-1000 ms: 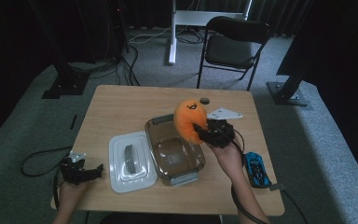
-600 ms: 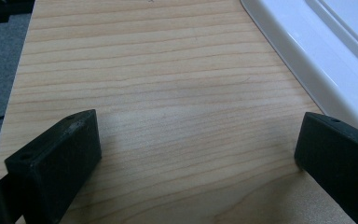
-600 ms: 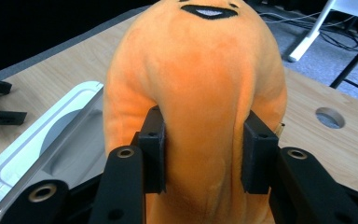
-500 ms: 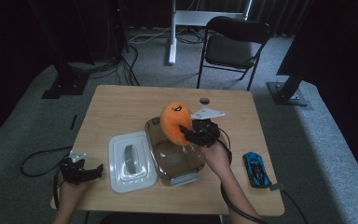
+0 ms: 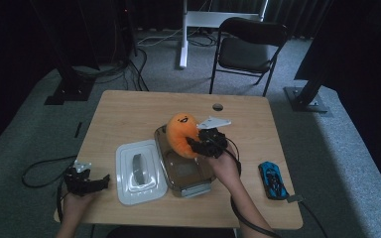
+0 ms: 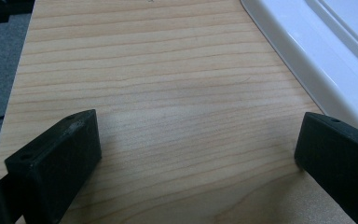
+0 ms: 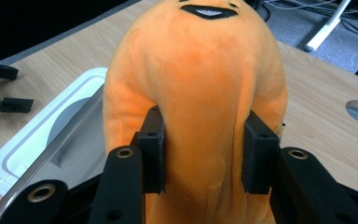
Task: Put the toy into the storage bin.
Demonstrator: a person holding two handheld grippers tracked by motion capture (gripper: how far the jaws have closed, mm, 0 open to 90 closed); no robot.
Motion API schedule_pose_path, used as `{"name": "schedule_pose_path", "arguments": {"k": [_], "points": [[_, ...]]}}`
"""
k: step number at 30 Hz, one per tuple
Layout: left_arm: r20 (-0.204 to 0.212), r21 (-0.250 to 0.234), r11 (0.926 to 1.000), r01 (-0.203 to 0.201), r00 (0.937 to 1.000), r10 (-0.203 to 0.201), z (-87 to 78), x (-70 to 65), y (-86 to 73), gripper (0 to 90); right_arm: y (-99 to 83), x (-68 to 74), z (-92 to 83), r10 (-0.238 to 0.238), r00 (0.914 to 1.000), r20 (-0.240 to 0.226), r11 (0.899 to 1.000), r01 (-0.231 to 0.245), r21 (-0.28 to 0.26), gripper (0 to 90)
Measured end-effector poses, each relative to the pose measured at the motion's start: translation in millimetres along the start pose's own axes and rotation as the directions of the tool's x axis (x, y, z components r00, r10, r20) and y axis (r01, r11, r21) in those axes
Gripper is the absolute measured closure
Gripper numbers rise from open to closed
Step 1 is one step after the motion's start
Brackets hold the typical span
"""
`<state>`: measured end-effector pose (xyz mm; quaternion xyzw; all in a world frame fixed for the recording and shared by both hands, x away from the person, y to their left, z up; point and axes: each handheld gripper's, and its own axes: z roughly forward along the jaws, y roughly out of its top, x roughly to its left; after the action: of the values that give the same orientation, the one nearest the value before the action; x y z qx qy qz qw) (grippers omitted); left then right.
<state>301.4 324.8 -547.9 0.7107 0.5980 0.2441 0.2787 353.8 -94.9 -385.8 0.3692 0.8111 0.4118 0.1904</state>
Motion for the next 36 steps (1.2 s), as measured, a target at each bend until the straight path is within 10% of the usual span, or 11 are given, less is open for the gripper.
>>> {"name": "schedule_pose_path", "arguments": {"k": [18,36], "points": [[0.000,0.001,1.0000,0.000,1.0000,0.000,0.0,0.0,0.0,0.7,-9.5,1.7,16.9,-0.002,0.9996,-0.029,0.997,0.005,0.077,57.6],[0.001,0.000,1.0000,-0.001,1.0000,0.001,0.1,0.2,0.1,0.7,-12.3,1.5,33.1,0.028,0.9944,-0.102,0.985,-0.010,0.175,34.2]]}}
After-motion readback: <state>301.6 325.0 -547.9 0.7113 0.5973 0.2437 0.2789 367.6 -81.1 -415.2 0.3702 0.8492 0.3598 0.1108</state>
